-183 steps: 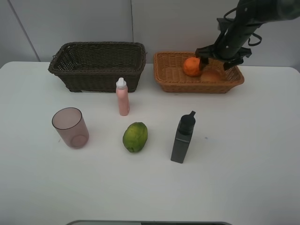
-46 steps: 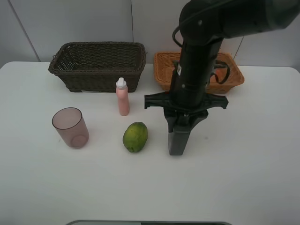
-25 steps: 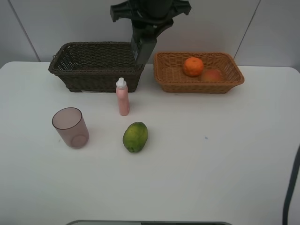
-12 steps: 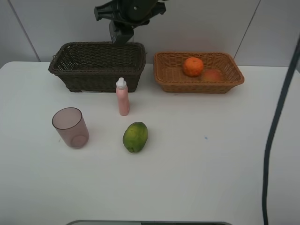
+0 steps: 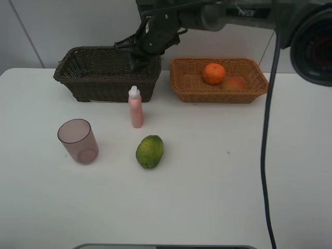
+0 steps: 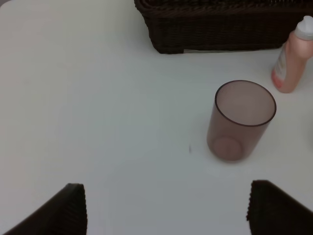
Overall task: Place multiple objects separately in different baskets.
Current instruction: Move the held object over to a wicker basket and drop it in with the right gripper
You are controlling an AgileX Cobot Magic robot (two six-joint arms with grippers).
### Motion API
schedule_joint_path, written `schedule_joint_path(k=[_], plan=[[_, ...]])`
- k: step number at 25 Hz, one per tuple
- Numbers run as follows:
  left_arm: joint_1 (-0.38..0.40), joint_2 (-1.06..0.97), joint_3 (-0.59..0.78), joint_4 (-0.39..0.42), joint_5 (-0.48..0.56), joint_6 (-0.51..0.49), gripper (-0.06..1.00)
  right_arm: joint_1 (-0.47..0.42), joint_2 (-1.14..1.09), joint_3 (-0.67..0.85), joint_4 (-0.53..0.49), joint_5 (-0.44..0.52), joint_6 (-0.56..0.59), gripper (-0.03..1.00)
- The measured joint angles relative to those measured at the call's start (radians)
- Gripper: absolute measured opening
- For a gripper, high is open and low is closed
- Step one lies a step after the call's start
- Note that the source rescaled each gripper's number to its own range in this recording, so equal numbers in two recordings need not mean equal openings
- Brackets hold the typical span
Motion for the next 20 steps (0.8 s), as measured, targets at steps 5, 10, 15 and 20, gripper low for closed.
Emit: schedule_joint_path(k=[5,10,15,20], plan=[[0.0,0.0,0.0,0.0,0.0,0.0,0.85,-0.007,0.013,0.0,-0.002,-0.014,0.001,0.02],[0.0,0.0,0.0,0.0,0.0,0.0,0.85,-0.009,0.013,0.0,-0.004,-0.016,0.004,0.22],[0.0,0.0,0.0,0.0,0.0,0.0,0.85,-0.009,0.013,-0.001,-0.005,-0.017,0.004,0.8],[0.0,0.0,0.0,0.0,0.0,0.0,0.85,-0.009,-0.016,-0.001,-0.002,0.028,0.004,0.9]])
